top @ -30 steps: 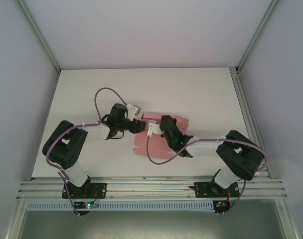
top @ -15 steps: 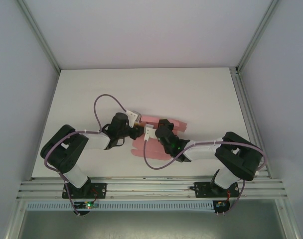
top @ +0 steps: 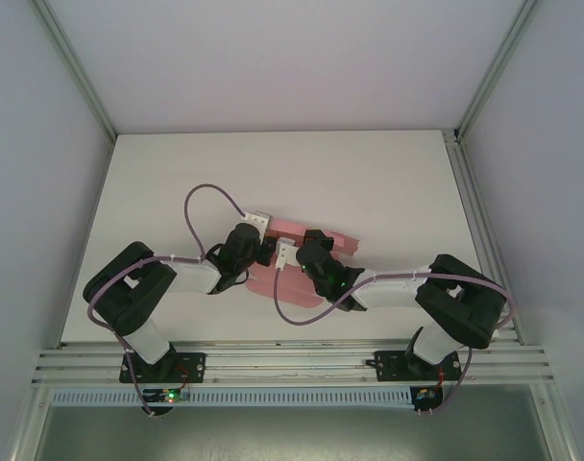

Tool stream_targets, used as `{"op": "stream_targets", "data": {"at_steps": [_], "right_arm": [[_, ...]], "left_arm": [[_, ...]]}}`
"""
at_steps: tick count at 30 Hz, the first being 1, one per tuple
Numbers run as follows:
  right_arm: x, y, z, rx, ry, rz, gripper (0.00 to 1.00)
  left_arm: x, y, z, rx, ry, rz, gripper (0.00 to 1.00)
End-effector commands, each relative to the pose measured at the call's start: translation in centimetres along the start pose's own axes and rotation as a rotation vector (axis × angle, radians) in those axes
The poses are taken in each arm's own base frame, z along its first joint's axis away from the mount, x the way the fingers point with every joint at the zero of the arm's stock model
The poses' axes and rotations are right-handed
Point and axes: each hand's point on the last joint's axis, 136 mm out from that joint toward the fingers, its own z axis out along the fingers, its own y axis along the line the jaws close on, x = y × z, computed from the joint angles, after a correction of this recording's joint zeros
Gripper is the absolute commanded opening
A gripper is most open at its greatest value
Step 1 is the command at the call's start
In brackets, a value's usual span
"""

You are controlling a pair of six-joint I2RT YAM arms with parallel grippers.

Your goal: Assemble paper box

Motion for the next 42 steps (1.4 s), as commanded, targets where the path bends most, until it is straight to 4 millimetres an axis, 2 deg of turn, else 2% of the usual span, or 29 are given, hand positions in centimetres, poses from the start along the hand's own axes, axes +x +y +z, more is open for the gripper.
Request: {"op": "stream_targets", "data": {"at_steps": [1, 6, 9, 18, 25, 29, 32, 34, 35, 38, 39, 40, 41, 42], "right_arm": [[1.9, 5.3, -1.1, -0.2, 0.026, -0.087, 0.0], [1.9, 5.9, -0.9, -0.224, 0.035, -0.103, 0.0], [2.0, 5.9, -0.9, -0.227, 0.041, -0.098, 0.0], [2.4, 6.2, -1.1, -0.256, 0.053, -0.081, 0.0], [2.8, 6.1, -0.6, -0.264, 0.072, -0.039, 0.0], [2.8, 5.5, -0.5, -0.267, 0.079, -0.001, 0.0], [2.5, 4.6, -0.4, -0.254, 0.073, 0.042, 0.01], [2.2, 3.6, -0.4, -0.25, 0.063, 0.091, 0.07], [2.0, 2.9, -0.5, -0.243, 0.056, 0.123, 0.14], [1.4, 0.5, -1.2, -0.226, 0.021, 0.207, 0.26], [1.0, -0.5, -1.7, -0.215, -0.005, 0.233, 0.36], [0.8, -1.3, -2.4, -0.216, -0.032, 0.253, 0.52], [0.5, -2.1, -3.2, -0.216, -0.062, 0.268, 0.69], [0.1, -2.5, -4.2, -0.239, -0.091, 0.276, 0.91]], "left_arm": [[-2.6, 4.3, 0.2, -0.233, -0.139, -0.054, 0.25], [-3.0, 3.9, 0.8, -0.266, -0.131, -0.056, 0.16], [-3.3, 3.8, 0.7, -0.342, -0.135, 0.012, 0.16], [-1.1, 7.5, 0.0, -0.6, -0.044, -0.058, 0.16], [-0.6, 8.1, -0.2, -0.651, -0.046, -0.095, 0.15], [-1.0, 8.0, 0.2, -0.66, -0.036, -0.091, 0.0], [-1.3, 7.3, 0.7, -0.613, -0.033, -0.062, 0.0], [-1.8, 6.2, 1.1, -0.537, -0.046, -0.035, 0.0], [-2.0, 5.3, 1.3, -0.473, -0.059, -0.014, 0.0], [-2.9, 3.8, 0.8, -0.361, -0.093, 0.007, 0.0], [-3.3, 3.2, 0.7, -0.331, -0.102, 0.02, 0.0], [-3.8, 2.8, 0.5, -0.306, -0.108, 0.027, 0.0], [-4.2, 2.6, 0.3, -0.295, -0.116, 0.03, 0.0], [-4.6, 2.3, 0.0, -0.283, -0.122, 0.031, 0.0]]}}
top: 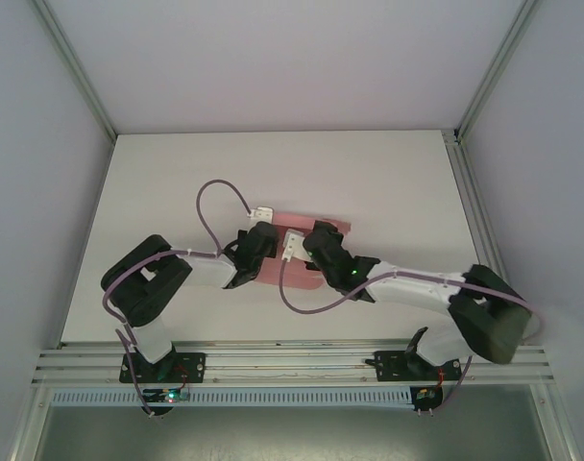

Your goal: Assemble paper box

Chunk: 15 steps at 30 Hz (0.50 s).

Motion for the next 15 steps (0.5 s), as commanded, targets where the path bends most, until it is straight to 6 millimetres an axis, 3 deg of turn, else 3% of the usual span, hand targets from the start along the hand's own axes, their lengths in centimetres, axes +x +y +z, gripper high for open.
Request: {"op": "stream_targets", "data": {"at_steps": [1, 5, 12, 15], "right_arm": [[-1.3, -0.2, -3.6, -0.117, -0.089, 0.053, 0.98], [-3.3, -0.8, -8.7, -0.203, -0.228, 0.103, 0.98], [-5.8, -8.4, -16.3, -0.07, -0.505, 0.409, 0.98], [-7.3, -9.8, -18.5, -0.133, -0.606, 0.548, 0.98]], "left_arm": [[-3.8, 0.1, -1.4, 0.028, -0.106, 0.005, 0.0], [-5.7, -0.4, -3.2, 0.114, -0.143, -0.025, 0.0], [-7.1, -0.8, -7.1, 0.325, -0.157, -0.075, 0.0], [-6.5, -0.7, -8.5, 0.392, -0.169, -0.073, 0.0]]}}
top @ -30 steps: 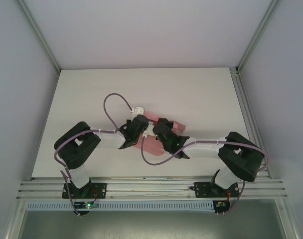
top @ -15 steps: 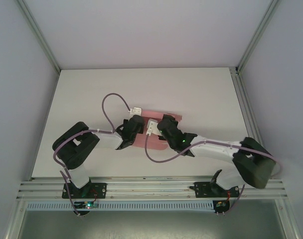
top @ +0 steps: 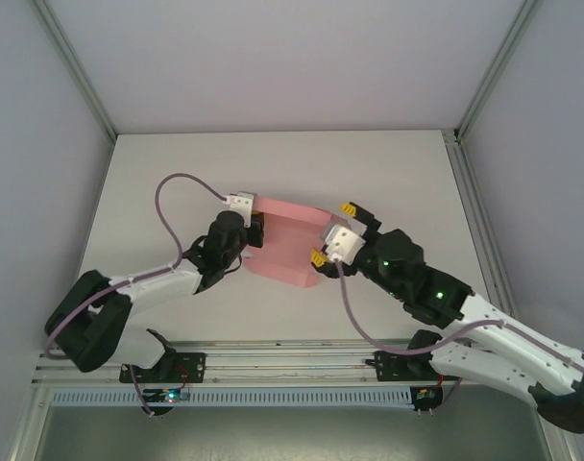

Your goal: Assemble paper box

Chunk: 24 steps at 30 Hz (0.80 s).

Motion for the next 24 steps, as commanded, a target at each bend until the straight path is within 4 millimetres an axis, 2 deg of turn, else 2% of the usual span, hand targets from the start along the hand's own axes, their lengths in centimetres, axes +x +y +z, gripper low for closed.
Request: {"op": "stream_targets", "data": {"at_steps": [1, 4, 6, 10, 13, 20, 24], "right_arm": [[-3.5, -0.4, -1.3, -0.066, -0.118, 0.231, 0.98], [-5.0, -1.7, -2.0, -0.05, -0.159, 0.358, 0.98], [-4.6, -2.5, -1.9, -0.027, -0.121, 0.394, 0.98], [-1.4, -3.1, -0.4, 0.031, 0.082, 0.38, 0.98], [0.7, -2.7, 0.6, 0.035, 0.205, 0.362, 0.98], [2.2, -2.5, 1.8, 0.029, 0.266, 0.346, 0.98], [3.2, -1.4, 2.3, -0.012, 0.299, 0.33, 0.98]], "left_arm": [[0.5, -1.3, -1.5, 0.134, -0.004, 0.003, 0.0], [0.3, -2.2, -2.6, 0.212, -0.021, 0.018, 0.0], [-0.1, -2.8, -3.2, 0.25, -0.034, 0.026, 0.0], [-1.0, -3.4, -4.2, 0.281, -0.07, 0.029, 0.0], [-1.2, -3.3, -4.4, 0.281, -0.075, 0.029, 0.0], [-1.5, -3.2, -4.7, 0.276, -0.084, 0.022, 0.0], [-1.9, -3.2, -4.8, 0.27, -0.094, 0.002, 0.0]]}}
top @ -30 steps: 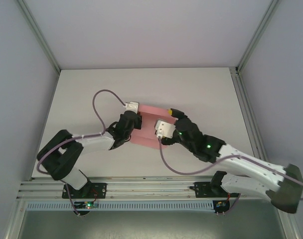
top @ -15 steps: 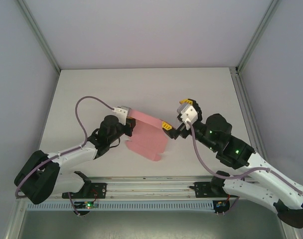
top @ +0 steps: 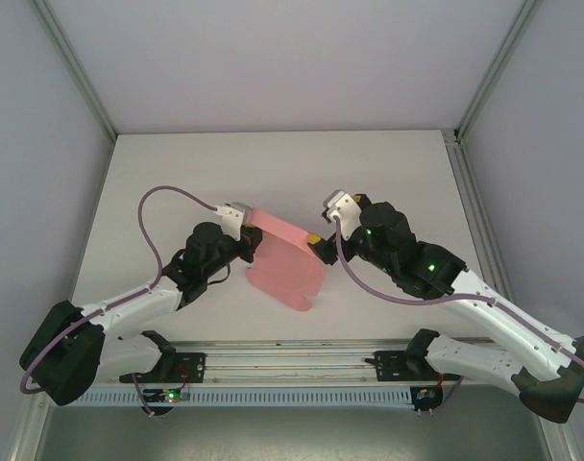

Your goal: Assemble paper box

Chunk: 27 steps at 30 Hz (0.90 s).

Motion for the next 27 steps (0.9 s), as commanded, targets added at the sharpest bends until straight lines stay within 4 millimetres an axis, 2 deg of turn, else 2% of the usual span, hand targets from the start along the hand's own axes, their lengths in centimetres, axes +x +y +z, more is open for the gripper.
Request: {"op": "stream_targets", "data": {"at_steps": [1, 4, 6, 10, 15, 17, 20, 27], "right_arm": [[1.2, -0.2, 0.7, 0.003, 0.055, 0.006, 0.98], [2.0, 0.1, 1.7, -0.001, 0.07, 0.011, 0.98], [1.7, 0.7, 2.1, -0.022, 0.035, 0.019, 0.98], [-0.4, 1.7, 2.6, -0.067, -0.171, 0.051, 0.98], [-2.3, 1.0, 1.8, -0.023, -0.347, 0.081, 0.98], [-2.5, 0.7, 1.4, -0.009, -0.353, 0.085, 0.98], [-2.3, 0.3, 0.1, 0.001, -0.347, 0.098, 0.98], [-1.4, -1.3, -4.8, 0.036, -0.398, 0.205, 0.98]], "left_arm": [[-2.1, -0.4, -0.5, 0.021, -0.073, -0.002, 0.0], [-2.7, -0.6, -0.5, 0.029, -0.084, -0.035, 0.0], [-3.2, -0.8, -0.4, 0.039, -0.094, -0.058, 0.0], [-3.8, -1.7, 0.1, 0.09, -0.095, -0.102, 0.0], [-4.0, -1.9, 0.7, 0.102, -0.084, -0.153, 0.0], [-4.0, -2.1, 0.9, 0.113, -0.086, -0.164, 0.0], [-3.9, -1.2, 1.2, 0.066, -0.08, -0.185, 0.0], [-3.1, 1.9, 1.7, -0.096, -0.064, -0.265, 0.0]]}}
